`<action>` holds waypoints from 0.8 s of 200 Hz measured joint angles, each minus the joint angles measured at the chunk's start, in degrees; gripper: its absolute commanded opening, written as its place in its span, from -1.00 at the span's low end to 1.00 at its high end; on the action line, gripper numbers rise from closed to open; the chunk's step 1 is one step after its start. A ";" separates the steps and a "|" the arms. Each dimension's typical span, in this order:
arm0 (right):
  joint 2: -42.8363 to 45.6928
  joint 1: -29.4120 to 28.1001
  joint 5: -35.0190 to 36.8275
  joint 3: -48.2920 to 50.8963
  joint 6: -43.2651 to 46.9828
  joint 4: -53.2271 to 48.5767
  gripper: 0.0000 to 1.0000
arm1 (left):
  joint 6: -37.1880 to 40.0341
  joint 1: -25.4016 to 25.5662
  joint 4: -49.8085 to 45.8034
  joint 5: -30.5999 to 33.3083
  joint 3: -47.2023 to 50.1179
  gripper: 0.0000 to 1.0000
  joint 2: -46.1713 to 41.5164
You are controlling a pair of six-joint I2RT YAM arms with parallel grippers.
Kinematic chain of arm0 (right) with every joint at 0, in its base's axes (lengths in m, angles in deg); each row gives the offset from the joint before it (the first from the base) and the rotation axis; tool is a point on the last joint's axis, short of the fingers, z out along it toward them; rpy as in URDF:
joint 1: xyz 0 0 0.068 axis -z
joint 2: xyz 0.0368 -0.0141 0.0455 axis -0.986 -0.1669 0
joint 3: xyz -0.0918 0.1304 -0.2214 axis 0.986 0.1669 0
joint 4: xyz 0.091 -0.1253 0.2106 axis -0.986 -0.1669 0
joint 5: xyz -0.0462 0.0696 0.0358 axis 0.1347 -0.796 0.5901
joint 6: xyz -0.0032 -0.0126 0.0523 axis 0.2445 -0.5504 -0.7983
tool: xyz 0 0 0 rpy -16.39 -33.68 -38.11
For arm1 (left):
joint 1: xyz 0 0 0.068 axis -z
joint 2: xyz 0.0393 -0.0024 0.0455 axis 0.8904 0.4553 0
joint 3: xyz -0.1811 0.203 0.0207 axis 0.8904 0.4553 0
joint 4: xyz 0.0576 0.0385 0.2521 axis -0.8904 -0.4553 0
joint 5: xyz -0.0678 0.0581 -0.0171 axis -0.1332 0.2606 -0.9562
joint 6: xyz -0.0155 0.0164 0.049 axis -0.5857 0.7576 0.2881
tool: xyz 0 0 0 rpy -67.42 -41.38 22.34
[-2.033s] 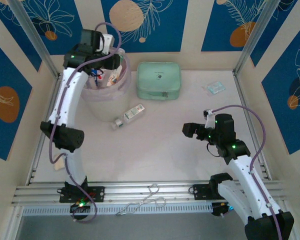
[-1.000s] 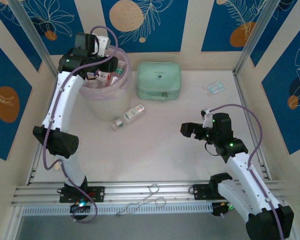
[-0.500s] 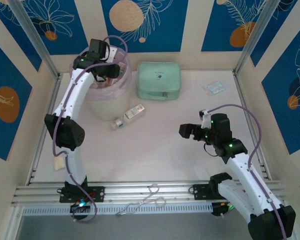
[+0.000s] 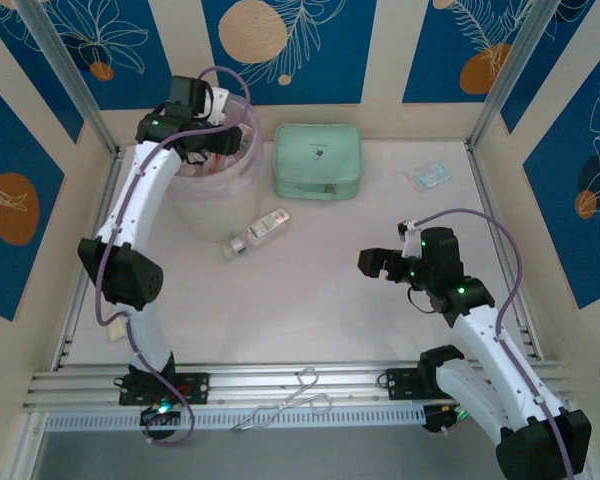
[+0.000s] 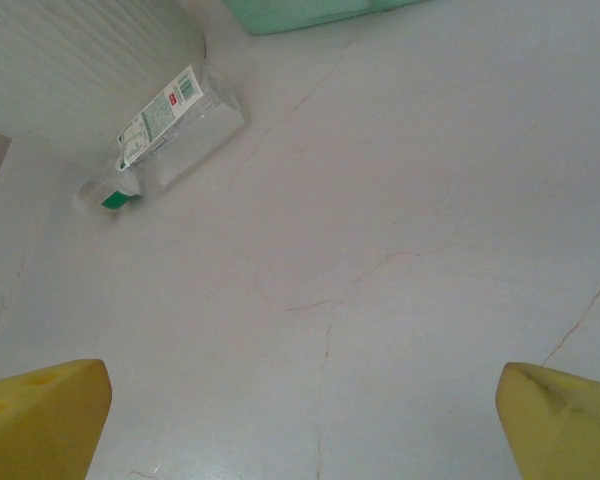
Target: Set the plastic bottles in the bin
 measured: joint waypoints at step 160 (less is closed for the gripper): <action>3.63 2.38 6.95 -0.44 -2.97 -0.46 0.98 | -3.19 35.67 3.17 18.71 37.81 0.99 -18.60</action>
